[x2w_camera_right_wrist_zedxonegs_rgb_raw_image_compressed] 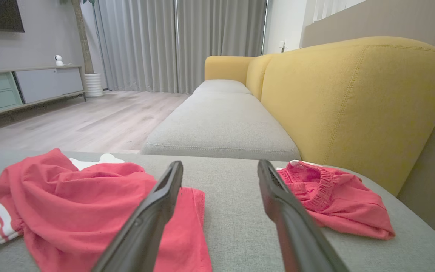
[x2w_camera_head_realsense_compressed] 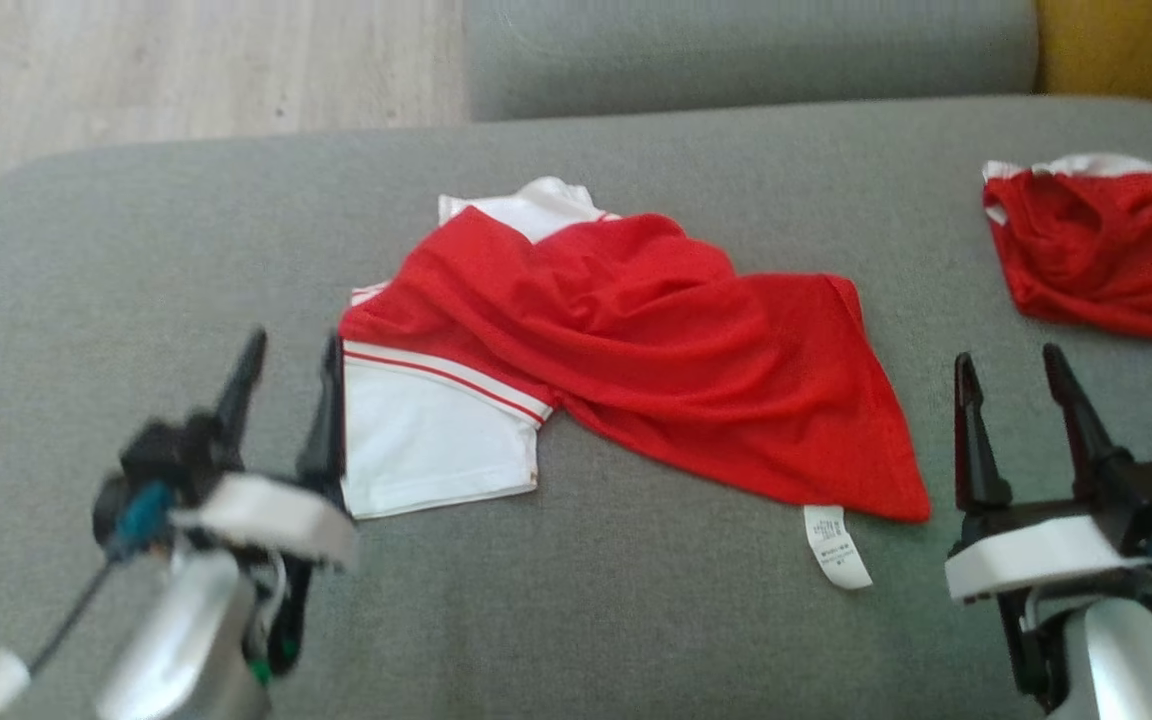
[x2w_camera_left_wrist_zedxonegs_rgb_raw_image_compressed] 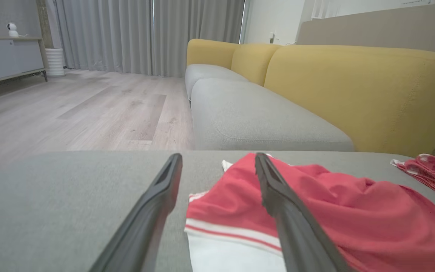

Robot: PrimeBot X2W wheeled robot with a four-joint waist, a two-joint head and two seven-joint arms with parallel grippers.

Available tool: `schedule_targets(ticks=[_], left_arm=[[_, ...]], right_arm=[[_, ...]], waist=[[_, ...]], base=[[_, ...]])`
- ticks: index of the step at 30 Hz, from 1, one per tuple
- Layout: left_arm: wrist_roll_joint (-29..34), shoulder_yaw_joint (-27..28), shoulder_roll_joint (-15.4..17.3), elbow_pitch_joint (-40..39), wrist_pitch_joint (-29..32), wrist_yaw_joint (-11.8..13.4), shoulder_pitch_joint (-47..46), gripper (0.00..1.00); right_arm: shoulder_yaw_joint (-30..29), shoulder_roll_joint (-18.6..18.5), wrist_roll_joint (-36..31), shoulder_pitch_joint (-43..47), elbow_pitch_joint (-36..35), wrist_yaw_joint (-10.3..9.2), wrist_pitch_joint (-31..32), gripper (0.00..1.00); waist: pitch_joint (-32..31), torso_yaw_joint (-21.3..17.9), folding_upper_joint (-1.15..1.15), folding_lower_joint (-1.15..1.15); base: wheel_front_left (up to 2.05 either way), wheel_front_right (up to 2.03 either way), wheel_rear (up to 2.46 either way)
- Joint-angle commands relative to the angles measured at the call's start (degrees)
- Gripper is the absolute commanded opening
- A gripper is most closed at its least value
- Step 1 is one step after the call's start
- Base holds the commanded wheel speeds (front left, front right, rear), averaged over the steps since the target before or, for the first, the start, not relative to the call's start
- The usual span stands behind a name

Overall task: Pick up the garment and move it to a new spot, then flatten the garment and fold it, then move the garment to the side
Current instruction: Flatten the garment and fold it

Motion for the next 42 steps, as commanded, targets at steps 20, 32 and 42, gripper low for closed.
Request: schedule_targets(ticks=[20,32,42], left_arm=[[-1.92,1.46,0.77,-17.48,0.84,10.7,20.39,1.0],[-1.49,0.6,1.3,-18.77,1.43,11.78,21.54,1.0],[-1.78,0.07,1.53,-19.06,2.26,11.92,21.68,1.0]], right_arm=[[7.05,-0.33,6.46,4.12,3.33,0.37,-1.1,1.0],[7.25,-0.33,6.25,3.69,6.02,0.37,-1.86,1.0],[7.37,-0.33,6.17,3.65,5.99,0.37,-1.94,1.0]], waist=[[-6.35,1.04,0.0,0.01],[-6.76,1.42,0.0,0.01],[-6.37,1.25,0.0,0.01]], base=[[0.0,0.0,0.0],[0.0,0.0,0.0],[0.0,0.0,0.0]])
